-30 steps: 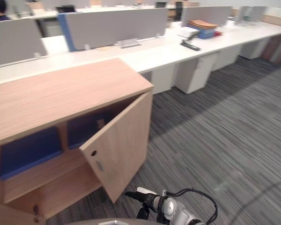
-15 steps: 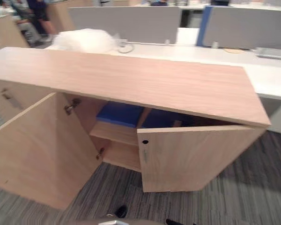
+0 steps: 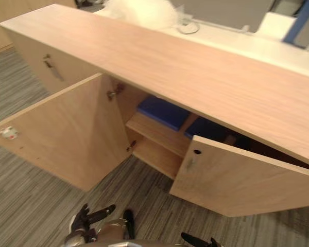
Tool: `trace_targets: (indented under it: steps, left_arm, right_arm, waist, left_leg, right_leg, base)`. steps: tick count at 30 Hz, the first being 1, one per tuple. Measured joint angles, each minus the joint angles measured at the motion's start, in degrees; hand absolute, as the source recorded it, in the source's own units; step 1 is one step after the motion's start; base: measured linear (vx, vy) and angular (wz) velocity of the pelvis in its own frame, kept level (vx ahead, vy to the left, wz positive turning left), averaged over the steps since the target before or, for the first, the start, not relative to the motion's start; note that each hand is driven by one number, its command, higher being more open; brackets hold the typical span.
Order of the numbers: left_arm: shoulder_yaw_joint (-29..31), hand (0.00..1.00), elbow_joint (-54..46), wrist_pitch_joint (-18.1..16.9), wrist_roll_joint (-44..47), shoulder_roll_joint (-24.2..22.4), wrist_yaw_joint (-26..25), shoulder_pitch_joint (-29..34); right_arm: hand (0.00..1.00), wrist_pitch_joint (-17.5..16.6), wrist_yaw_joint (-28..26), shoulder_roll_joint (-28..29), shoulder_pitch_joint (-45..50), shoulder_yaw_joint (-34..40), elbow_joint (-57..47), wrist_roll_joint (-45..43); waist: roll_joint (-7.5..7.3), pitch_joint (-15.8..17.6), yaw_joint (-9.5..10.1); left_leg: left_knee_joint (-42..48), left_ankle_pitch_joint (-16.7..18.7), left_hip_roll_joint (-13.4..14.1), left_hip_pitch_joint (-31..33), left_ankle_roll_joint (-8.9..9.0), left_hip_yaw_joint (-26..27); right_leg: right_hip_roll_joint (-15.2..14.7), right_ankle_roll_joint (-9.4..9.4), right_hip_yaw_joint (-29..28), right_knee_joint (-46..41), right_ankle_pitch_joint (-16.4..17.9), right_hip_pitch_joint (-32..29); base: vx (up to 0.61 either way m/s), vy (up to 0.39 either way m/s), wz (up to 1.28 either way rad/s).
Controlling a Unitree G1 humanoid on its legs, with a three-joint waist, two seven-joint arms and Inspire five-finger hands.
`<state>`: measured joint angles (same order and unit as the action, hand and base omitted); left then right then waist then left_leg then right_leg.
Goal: Walk over to the cabinet, pick up the folder, carry it to the office cabinet, place the folder inside the office cabinet, then close the office cabinet door
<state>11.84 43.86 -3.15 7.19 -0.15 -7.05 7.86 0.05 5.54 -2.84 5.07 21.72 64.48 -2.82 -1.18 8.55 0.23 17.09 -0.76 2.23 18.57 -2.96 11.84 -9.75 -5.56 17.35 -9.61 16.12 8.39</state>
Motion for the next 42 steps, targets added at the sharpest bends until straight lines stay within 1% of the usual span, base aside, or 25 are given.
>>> trace_targets:
  steps: [1,2,3,4,5,6,7,8,12,17,18,19,20,22,23,25,26,28,29,30,31,33,35,38,42]
  left_arm:
    - [0.3,1.0,-0.2,0.1,0.0,-0.1,-0.1,0.5]
    - [0.3,1.0,-1.4,0.1,0.1,0.0,-0.1,1.5]
    - [0.1,1.0,-1.8,0.1,0.3,0.2,-0.1,1.7]
    - [-0.5,1.0,-2.7,0.0,0.8,0.5,-0.1,1.7]
    - [-1.4,1.0,-4.2,-0.1,1.3,0.5,-0.1,1.7]
    - [-1.8,1.0,-4.7,-0.1,1.8,0.3,0.0,1.8]
    - [-2.0,1.0,-5.1,-0.1,2.3,0.2,0.0,2.1]
    - [-1.9,1.0,-5.8,-0.1,3.3,0.1,-0.1,2.8]
    - [-1.9,1.0,-6.3,-0.1,6.2,0.0,-0.2,4.2]
    - [0.5,1.0,-8.4,-0.1,10.8,-0.5,-1.3,5.5]
    - [1.6,1.0,-9.2,-0.1,12.3,-0.8,-1.5,5.5]
    - [3.7,1.0,-10.6,-0.1,15.5,-1.1,-1.9,5.6]
    - [5.0,1.0,-11.0,-0.2,16.6,-1.5,-2.1,5.3]
    - [7.4,1.0,-11.2,-0.3,18.8,-2.1,-2.7,4.8]
    - [9.3,1.0,-11.3,-0.6,20.1,-2.2,-3.2,4.7]
    - [13.6,1.0,-11.3,-0.6,20.8,-2.2,-3.8,4.2]
    - [17.3,1.0,-11.3,-0.6,21.0,-2.0,-4.5,3.7]
    - [21.6,1.0,-10.2,-0.5,20.4,0.2,-5.6,2.8]
    - [21.9,1.0,-9.5,-0.4,20.2,1.2,-5.6,2.8]
    - [22.4,1.0,-8.1,0.1,19.0,3.4,-5.6,2.3]
    - [22.9,1.0,-7.2,0.3,18.3,5.3,-5.5,1.7]
    - [23.4,1.0,-5.7,0.9,16.8,7.9,-5.2,1.2]
    - [23.4,1.0,-1.9,1.6,13.3,12.7,-3.8,-1.1]
    - [23.4,1.0,2.0,2.2,10.5,16.7,-1.9,-5.0]
    - [22.8,1.0,5.3,2.5,8.7,19.2,-0.4,-7.5]
  right_arm:
    - [1.0,-0.5,0.0,0.0,0.0,0.8,0.3,-0.2]
    - [1.0,-0.7,0.0,0.1,0.1,1.3,-0.1,-1.0]
    - [1.0,-0.8,0.1,0.5,0.2,1.3,-0.2,-1.7]
    - [1.0,-0.9,0.1,0.7,0.2,1.4,-0.2,-1.9]
    - [1.0,-0.9,-0.1,0.8,0.2,1.4,-0.2,-1.9]
    - [1.0,-0.9,-0.1,0.8,0.1,1.9,-0.2,-2.0]
    - [1.0,-0.9,-0.1,0.8,0.1,2.0,-0.2,-2.0]
    - [1.0,-0.9,0.0,1.0,0.2,2.0,-0.2,-2.0]
    - [1.0,-0.9,0.0,1.2,0.8,1.9,-0.3,-2.0]
    - [1.0,-0.8,-0.3,1.0,1.5,1.7,-1.2,-1.9]
    - [1.0,-0.8,-0.3,1.0,1.6,1.5,-1.2,-1.9]
    - [1.0,-0.8,-0.3,1.0,1.8,0.7,-1.2,-1.8]
    - [1.0,-0.7,-0.3,1.1,1.8,0.7,-1.2,-1.9]
    - [1.0,-0.6,-0.4,1.2,2.2,0.7,-1.2,-1.9]
    - [1.0,-0.4,-0.5,1.2,2.4,0.6,-1.2,-1.8]
    - [1.0,-0.1,-0.5,1.4,2.4,0.6,-1.2,-1.8]
    - [1.0,0.1,-0.6,1.7,2.5,0.5,-1.2,-1.8]
    - [1.0,0.4,-0.8,2.4,2.5,0.5,-1.2,-1.7]
    - [1.0,0.6,-1.0,2.4,2.5,0.4,-1.1,-1.7]
    - [1.0,0.8,-1.3,2.2,2.4,0.4,-1.1,-1.7]
    - [1.0,0.9,-1.6,2.1,2.1,0.4,-1.1,-1.6]
    - [1.0,0.9,-1.8,2.0,1.8,0.1,-1.1,-1.4]
    - [1.0,0.9,-2.3,1.6,1.3,-0.4,-1.0,-1.0]
    - [1.0,1.0,-2.5,0.9,0.8,-0.4,-0.6,0.6]
    - [1.0,1.0,-2.8,0.6,0.8,-0.4,-0.2,0.5]
  waist:
    - [0.51,0.0,-0.2]
    - [0.85,-0.1,-0.34]
    - [0.55,-0.3,-0.36]
    - [-0.15,-0.5,-0.42]
    - [-0.59,-0.5,-0.49]
    - [-0.48,-0.6,-0.48]
    - [-0.39,-0.6,-0.55]
    - [-0.13,-0.3,-0.64]
    - [-0.15,-0.4,-0.69]
    - [0.49,-0.6,-0.69]
    - [0.33,-0.5,-0.69]
    - [-0.6,-0.9,-0.67]
    - [-0.63,-0.9,-0.71]
    - [-0.53,-0.9,-0.82]
    - [-0.81,-1.1,-0.79]
    - [-1.35,-1.4,-0.73]
    - [-2.15,-1.6,-0.63]
    - [-3.47,-1.4,-0.61]
    - [-3.55,-1.5,-0.61]
    - [-3.33,-1.6,-0.55]
    - [-2.86,-1.7,-0.33]
    - [-1.85,-2.1,-0.24]
    - [-1.17,-2.4,-0.29]
    - [-0.82,-2.5,-0.29]
    - [-0.04,-2.7,-0.51]
  left_leg:
    - [7.1,4.9,1.3,-0.6,-0.19,1.8]
    - [5.8,6.1,0.7,-2.2,0.72,1.2]
    - [3.8,5.1,-0.3,-2.8,0.57,1.0]
    - [-0.6,2.7,-1.9,-4.1,0.22,0.8]
    - [-8.8,-1.9,-3.9,-6.4,-0.16,-0.3]
    - [-13.9,-4.5,-4.5,-8.1,0.1,-0.9]
    - [-17.3,-6.2,-4.8,-9.5,0.27,-1.3]
    - [-22.5,-8.9,-4.9,-11.9,0.43,-2.2]
    - [-22.5,-8.8,-5.0,-13.2,0.44,-3.3]
    - [-22.5,-8.6,-5.3,-13.3,0.38,-3.3]
    - [-22.6,-8.8,-5.6,-13.3,0.56,-3.3]
    - [-22.6,-8.9,-6.5,-12.9,0.72,-3.1]
    - [-22.6,-9.1,-6.7,-12.8,0.71,-3.1]
    - [-22.6,-9.4,-6.6,-12.9,0.65,-3.4]
    - [-22.6,-9.5,-6.6,-12.9,0.65,-3.5]
    - [-22.5,-9.4,-6.8,-13.0,0.7,-3.5]
    - [-22.5,-9.2,-7.0,-13.0,0.8,-3.5]
    - [-22.5,-8.8,-7.2,-14.4,0.64,-3.8]
    - [-22.5,-8.7,-7.2,-14.8,0.65,-4.1]
    - [-22.5,-8.4,-6.6,-15.5,0.66,-4.4]
    - [-22.5,-7.9,-5.8,-16.3,0.74,-4.4]
    - [-22.5,-7.3,-4.8,-17.0,0.98,-4.4]
    - [-22.5,-6.5,-3.9,-18.4,1.22,-4.3]
    - [-22.5,-5.8,-3.9,-19.4,1.52,-3.8]
    - [-22.5,-4.7,-3.9,-20.2,1.98,-2.8]
  right_leg:
    - [-0.2,-0.12,1.1,-0.1,-0.1,1.7]
    - [0.0,-0.36,1.9,0.0,-0.1,2.9]
    - [-0.6,-0.46,2.4,-0.1,-0.2,2.8]
    - [-1.4,-0.27,2.9,-0.2,-0.8,2.2]
    - [-1.9,0.36,3.2,-0.2,-2.2,1.1]
    - [-1.8,0.39,3.5,-0.2,-3.1,0.6]
    - [-1.7,0.4,3.7,-0.1,-3.6,0.6]
    - [-1.1,0.41,4.2,-0.1,-4.5,1.0]
    - [-0.9,0.39,4.4,-0.7,-5.0,2.4]
    - [-0.8,0.73,4.5,0.8,-4.6,3.3]
    - [-0.9,1.03,4.8,1.9,-3.9,3.8]
    - [-1.8,0.31,5.0,3.1,-1.7,4.0]
    - [-1.9,-0.76,5.1,3.3,-1.2,4.1]
    - [-2.0,-0.69,5.7,3.2,-1.0,4.3]
    - [-2.0,-0.6,5.9,3.3,-0.9,4.5]
    - [-2.0,-1.04,6.2,3.7,-1.0,4.8]
    - [-2.1,-1.42,6.3,4.0,-1.2,5.1]
    - [-2.1,-2.44,6.4,3.8,-1.8,6.6]
    - [-2.1,-2.73,6.3,3.2,-2.0,6.7]
    - [-1.7,-2.45,6.1,1.9,-3.0,6.8]
    - [-1.2,-1.4,5.7,1.0,-4.4,6.8]
    - [-0.5,-0.49,5.3,0.4,-6.1,6.8]
    - [0.0,0.57,4.6,-1.4,-7.5,6.9]
    - [-0.2,0.87,4.1,-2.8,-7.7,6.9]
    - [-0.6,0.89,3.6,-3.4,-7.7,6.8]
  base:
    - [0.05,0.092,0.28]
    - [0.07,0.072,0.28]
    - [0.06,0.043,0.3]
    - [0.04,0.024,0.44]
    - [0.04,0.025,0.49]
    - [0.04,0.025,0.44]
    - [0.03,0.019,0.3]
    - [0.01,0.015,0.22]
    - [-0.02,0.008,0.14]
    - [-0.06,0.003,-0.01]
    - [-0.06,-0.027,-0.04]
    - [-0.05,-0.038,0.01]
    - [-0.04,-0.042,0.05]
    - [-0.02,-0.029,0.1]
    - [0.01,-0.036,0.09]
    - [0.05,-0.038,0.04]
    - [0.09,-0.041,0.01]
    - [0.13,-0.059,0.06]
    - [0.13,-0.038,0.12]
    - [0.13,-0.001,0.04]
    - [0.12,0.012,-0.01]
    - [0.1,0.024,-0.1]
    - [0.11,0.039,-0.08]
    - [0.07,0.028,-0.09]
    - [0.04,0.013,-0.16]
